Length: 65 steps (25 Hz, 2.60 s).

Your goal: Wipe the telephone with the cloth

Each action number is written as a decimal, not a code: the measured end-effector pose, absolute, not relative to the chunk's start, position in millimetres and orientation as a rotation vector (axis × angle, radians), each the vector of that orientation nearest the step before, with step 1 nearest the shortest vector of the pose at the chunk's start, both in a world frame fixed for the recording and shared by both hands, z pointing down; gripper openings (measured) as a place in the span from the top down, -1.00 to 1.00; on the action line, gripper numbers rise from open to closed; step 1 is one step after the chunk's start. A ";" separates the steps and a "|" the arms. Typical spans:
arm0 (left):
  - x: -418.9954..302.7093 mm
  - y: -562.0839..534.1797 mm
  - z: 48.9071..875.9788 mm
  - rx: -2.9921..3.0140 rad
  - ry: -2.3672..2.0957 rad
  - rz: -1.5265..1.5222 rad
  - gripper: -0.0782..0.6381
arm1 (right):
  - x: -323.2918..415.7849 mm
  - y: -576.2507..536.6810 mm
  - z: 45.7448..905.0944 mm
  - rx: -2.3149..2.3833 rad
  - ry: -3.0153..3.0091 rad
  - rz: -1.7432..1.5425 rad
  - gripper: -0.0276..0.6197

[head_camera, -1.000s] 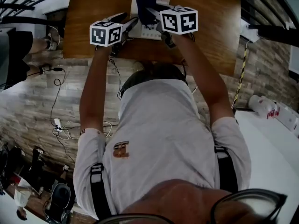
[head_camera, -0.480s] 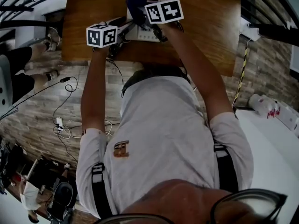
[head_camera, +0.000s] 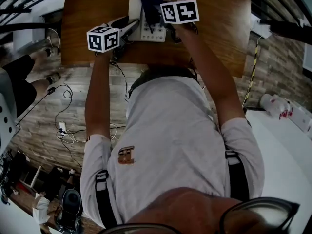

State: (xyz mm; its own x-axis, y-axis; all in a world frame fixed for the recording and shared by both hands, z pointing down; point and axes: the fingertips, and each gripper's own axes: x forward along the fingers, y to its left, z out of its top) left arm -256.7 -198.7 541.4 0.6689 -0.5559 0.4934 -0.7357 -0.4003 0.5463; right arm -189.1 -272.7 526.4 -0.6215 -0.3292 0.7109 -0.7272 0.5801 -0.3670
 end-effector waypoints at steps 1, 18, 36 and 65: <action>-256.5 -199.0 541.8 2.111 -0.995 0.292 0.15 | -183.0 -273.0 528.2 0.855 -2.217 0.891 0.67; -245.6 -194.0 540.5 2.130 -0.992 0.271 0.19 | -155.5 -233.5 479.9 0.878 -2.358 0.964 0.67; -251.5 -193.4 543.9 2.120 -0.993 0.226 0.19 | -227.9 -216.6 522.2 0.773 -2.283 1.065 0.67; -247.9 -188.6 545.8 2.136 -0.981 0.214 0.19 | -160.4 -168.9 488.2 1.008 -2.338 1.142 0.67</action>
State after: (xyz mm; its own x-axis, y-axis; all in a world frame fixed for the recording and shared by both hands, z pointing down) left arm -247.9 -188.6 545.8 0.6903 -0.5796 0.4330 -0.7073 -0.4147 0.5726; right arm -160.4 -168.9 488.2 -0.6860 -0.4464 0.5746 -0.7276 0.4222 -0.5407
